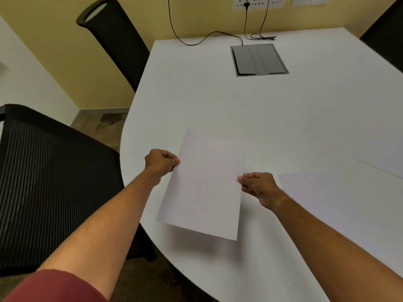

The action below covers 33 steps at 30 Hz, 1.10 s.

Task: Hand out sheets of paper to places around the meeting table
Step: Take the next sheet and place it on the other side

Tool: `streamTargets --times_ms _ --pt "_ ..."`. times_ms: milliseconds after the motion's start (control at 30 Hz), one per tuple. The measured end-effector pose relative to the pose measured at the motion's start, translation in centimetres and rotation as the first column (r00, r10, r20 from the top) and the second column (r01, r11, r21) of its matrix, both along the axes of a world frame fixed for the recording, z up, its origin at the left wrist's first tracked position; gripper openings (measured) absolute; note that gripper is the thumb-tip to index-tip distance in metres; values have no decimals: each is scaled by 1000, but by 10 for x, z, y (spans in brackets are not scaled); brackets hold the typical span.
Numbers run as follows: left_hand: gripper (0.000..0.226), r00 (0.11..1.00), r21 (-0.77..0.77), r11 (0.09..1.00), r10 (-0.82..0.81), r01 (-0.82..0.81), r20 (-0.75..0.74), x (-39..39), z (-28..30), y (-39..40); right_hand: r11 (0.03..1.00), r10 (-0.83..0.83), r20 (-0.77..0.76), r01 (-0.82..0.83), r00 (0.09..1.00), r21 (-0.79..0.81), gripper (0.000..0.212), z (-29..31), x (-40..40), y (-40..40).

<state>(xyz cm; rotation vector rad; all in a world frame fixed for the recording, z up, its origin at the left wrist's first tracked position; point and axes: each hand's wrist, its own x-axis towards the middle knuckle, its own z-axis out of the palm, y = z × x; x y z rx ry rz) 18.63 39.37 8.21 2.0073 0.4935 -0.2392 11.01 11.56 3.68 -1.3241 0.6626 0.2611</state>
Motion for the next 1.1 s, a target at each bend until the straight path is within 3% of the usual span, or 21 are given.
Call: streamTargets --times_ms 367,767,1100 --pt "4 990 139 980 -138 141 -34 103 -13 19 986 -154 -86 158 984 49 14 -22 50 44" --pt "11 941 120 937 -313 328 -129 182 -70 37 919 -349 -246 382 904 100 11 -56 77 97" --pt "14 916 135 909 -376 394 -141 211 -102 43 896 -407 -287 440 867 61 13 -78 88 122"
